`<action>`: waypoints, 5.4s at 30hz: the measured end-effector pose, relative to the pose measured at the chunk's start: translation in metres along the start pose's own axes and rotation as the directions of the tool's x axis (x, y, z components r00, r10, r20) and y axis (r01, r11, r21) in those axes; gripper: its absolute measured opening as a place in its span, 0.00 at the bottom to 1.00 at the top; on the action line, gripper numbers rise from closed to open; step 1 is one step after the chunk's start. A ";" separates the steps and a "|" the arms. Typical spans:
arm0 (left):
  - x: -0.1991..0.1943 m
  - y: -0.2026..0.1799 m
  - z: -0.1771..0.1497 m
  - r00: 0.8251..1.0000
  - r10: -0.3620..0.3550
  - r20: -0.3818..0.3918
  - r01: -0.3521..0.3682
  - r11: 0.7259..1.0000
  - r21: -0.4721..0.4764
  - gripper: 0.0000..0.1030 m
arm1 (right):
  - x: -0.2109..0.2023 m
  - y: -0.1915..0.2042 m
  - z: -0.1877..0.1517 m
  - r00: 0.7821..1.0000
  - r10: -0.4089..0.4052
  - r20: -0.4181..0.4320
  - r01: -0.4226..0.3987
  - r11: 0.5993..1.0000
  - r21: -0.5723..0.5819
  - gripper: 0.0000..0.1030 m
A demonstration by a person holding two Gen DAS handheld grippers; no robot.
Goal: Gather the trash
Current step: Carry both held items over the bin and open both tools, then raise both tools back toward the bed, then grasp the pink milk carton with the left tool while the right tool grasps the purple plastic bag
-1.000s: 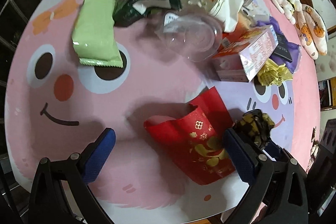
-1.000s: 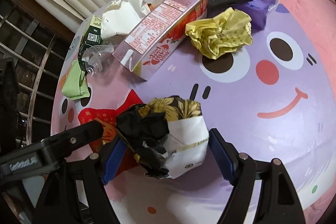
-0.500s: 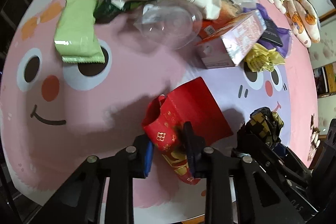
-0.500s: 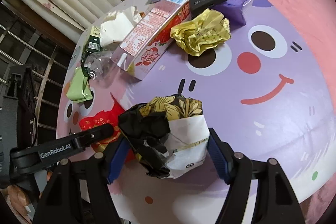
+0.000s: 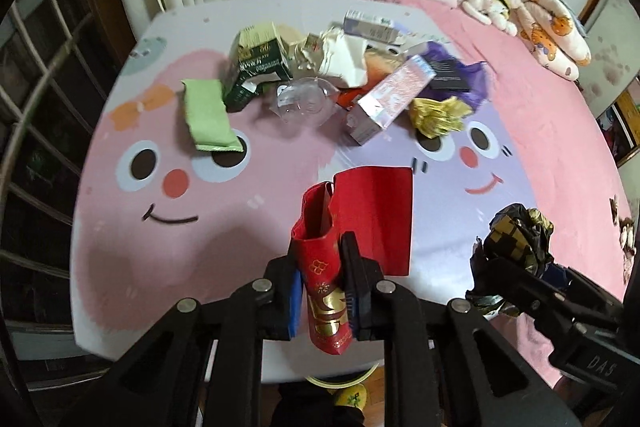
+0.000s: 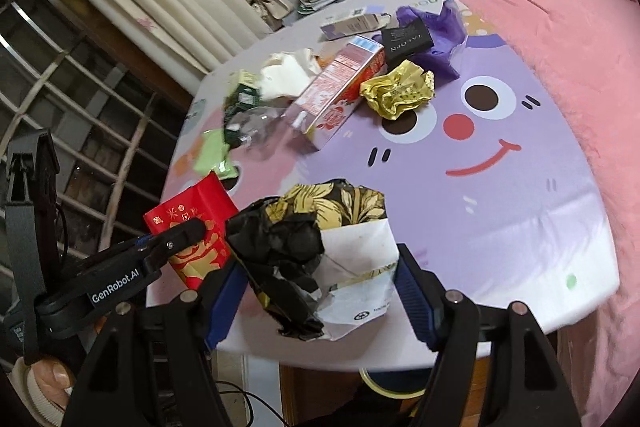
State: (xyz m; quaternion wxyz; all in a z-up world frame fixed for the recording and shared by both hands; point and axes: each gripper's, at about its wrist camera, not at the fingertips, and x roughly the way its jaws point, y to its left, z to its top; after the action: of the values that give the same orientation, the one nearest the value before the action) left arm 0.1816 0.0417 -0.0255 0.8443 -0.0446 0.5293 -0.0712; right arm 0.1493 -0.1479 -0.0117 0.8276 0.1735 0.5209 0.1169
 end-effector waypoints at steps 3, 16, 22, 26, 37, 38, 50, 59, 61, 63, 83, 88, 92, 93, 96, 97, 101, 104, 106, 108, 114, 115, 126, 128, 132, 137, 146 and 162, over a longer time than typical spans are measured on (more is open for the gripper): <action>-0.027 -0.002 -0.025 0.999 0.006 0.035 -0.007 1.000 0.015 0.15 | -0.018 0.003 -0.018 1.000 0.019 -0.003 -0.019 1.000 -0.024 0.69; -0.047 -0.038 -0.143 0.999 0.021 0.032 -0.022 0.999 0.038 0.15 | -0.045 -0.017 -0.120 0.995 0.033 -0.089 -0.041 0.995 -0.096 0.69; -0.023 -0.044 -0.186 0.999 0.033 -0.043 -0.031 0.998 0.051 0.15 | -0.017 -0.040 -0.160 0.986 -0.005 -0.167 -0.007 0.997 -0.074 0.69; 0.004 -0.044 -0.207 0.994 0.044 -0.096 -0.038 0.997 0.060 0.15 | 0.009 -0.059 -0.182 0.977 -0.038 -0.210 0.028 0.998 -0.052 0.69; 0.123 -0.035 -0.253 0.975 0.057 -0.215 -0.039 0.995 0.089 0.15 | 0.125 -0.113 -0.239 0.948 -0.130 -0.292 0.123 0.991 -0.042 0.69; 0.136 -0.034 -0.258 0.974 0.058 -0.221 -0.037 0.995 0.096 0.15 | 0.136 -0.119 -0.244 0.946 -0.132 -0.296 0.126 0.991 -0.039 0.69; 0.285 -0.028 -0.292 0.966 0.081 -0.247 -0.030 0.979 0.203 0.29 | 0.273 -0.181 -0.300 0.929 -0.155 -0.337 0.158 0.987 -0.018 0.72; 0.300 -0.008 -0.297 0.966 0.073 -0.248 -0.030 0.985 0.171 0.81 | 0.286 -0.185 -0.301 0.949 -0.161 -0.272 0.166 0.986 -0.005 0.80; 0.295 -0.006 -0.299 0.968 0.062 -0.243 -0.024 0.987 0.156 0.82 | 0.281 -0.183 -0.299 0.953 -0.166 -0.252 0.169 0.986 -0.011 0.80; 0.286 -0.004 -0.299 0.971 0.052 -0.232 -0.021 0.990 0.137 0.82 | 0.274 -0.181 -0.296 0.959 -0.166 -0.229 0.168 0.986 -0.011 0.81; 0.011 -0.020 -0.223 0.998 -0.005 -0.065 0.015 0.988 0.151 0.81 | 0.012 -0.049 -0.229 0.978 -0.209 -0.019 0.209 0.978 -0.012 0.86; -0.064 -0.027 -0.192 0.999 -0.042 0.029 0.037 0.987 0.157 0.81 | -0.058 -0.004 -0.203 0.978 -0.195 0.080 0.199 0.979 -0.045 0.86; -0.100 -0.033 -0.166 0.995 -0.062 0.077 0.049 0.987 0.156 0.81 | -0.097 0.021 -0.185 0.968 -0.203 0.146 0.213 0.975 -0.057 0.86; -0.109 -0.033 -0.159 0.994 -0.065 0.091 0.050 0.987 0.153 0.81 | -0.103 0.023 -0.182 0.966 -0.203 0.160 0.214 0.975 -0.056 0.86; -0.127 -0.036 -0.143 0.989 -0.067 0.129 0.045 0.986 0.162 0.79 | -0.124 0.031 -0.168 0.954 -0.215 0.208 0.232 0.971 -0.057 0.86; -0.135 -0.036 -0.140 0.988 -0.065 0.142 0.040 0.985 0.169 0.79 | -0.130 0.033 -0.161 0.949 -0.221 0.226 0.239 0.969 -0.056 0.86; -0.150 -0.041 -0.116 0.981 -0.057 0.183 0.018 0.978 0.208 0.79 | -0.146 0.036 -0.140 0.930 -0.248 0.269 0.268 0.962 -0.040 0.85; -0.153 -0.043 -0.100 0.979 -0.071 0.189 0.029 0.976 0.216 0.79 | -0.153 0.032 -0.121 0.920 -0.253 0.300 0.271 0.962 -0.021 0.85; -0.150 -0.046 -0.087 0.977 -0.065 0.201 0.019 0.974 0.224 0.79 | -0.154 0.027 -0.107 0.917 -0.254 0.309 0.269 0.963 -0.006 0.84; -0.143 -0.048 -0.070 0.977 -0.056 0.206 0.008 0.974 0.226 0.79 | -0.149 0.021 -0.091 0.926 -0.233 0.297 0.246 0.969 -0.005 0.78; -0.102 -0.059 -0.016 0.978 -0.019 0.209 -0.026 0.978 0.207 0.79 | -0.117 -0.017 -0.029 0.954 -0.183 0.237 0.188 0.982 0.001 0.66; -0.091 -0.062 -0.004 0.980 -0.009 0.200 -0.031 0.980 0.197 0.79 | -0.109 -0.026 -0.017 0.960 -0.167 0.223 0.171 0.985 0.003 0.66; 0.038 -0.097 0.115 0.993 0.104 0.055 -0.109 0.988 0.106 0.69 | -0.020 -0.107 0.124 0.997 -0.075 0.036 0.079 0.992 -0.101 0.63; 0.065 -0.099 0.130 0.992 0.126 0.016 -0.127 0.987 0.093 0.69 | -0.002 -0.119 0.145 0.998 -0.063 0.009 0.063 0.991 -0.118 0.63; 0.106 -0.098 0.145 0.986 0.154 -0.065 -0.150 0.987 0.066 0.69 | 0.032 -0.138 0.178 0.999 -0.032 -0.028 0.028 0.994 -0.105 0.63; 0.138 -0.096 0.150 0.977 0.177 -0.118 -0.172 0.984 0.052 0.69 | 0.073 -0.152 0.203 0.996 -0.021 -0.086 0.013 0.996 -0.088 0.57; 0.167 -0.093 0.154 0.967 0.190 -0.169 -0.186 0.982 0.038 0.63 | 0.120 -0.164 0.224 0.986 0.012 -0.168 -0.025 0.997 -0.078 0.50; 0.173 -0.107 0.154 0.972 0.172 -0.158 -0.173 0.985 0.005 0.44 | 0.109 -0.132 0.223 0.987 0.078 -0.142 -0.112 0.962 -0.248 0.07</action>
State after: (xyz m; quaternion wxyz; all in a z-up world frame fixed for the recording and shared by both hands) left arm 0.3864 -0.0922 -0.0957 0.8024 0.0038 0.5968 0.0014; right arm 0.3991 -0.2644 -0.0663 0.8005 0.0824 0.5457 0.2336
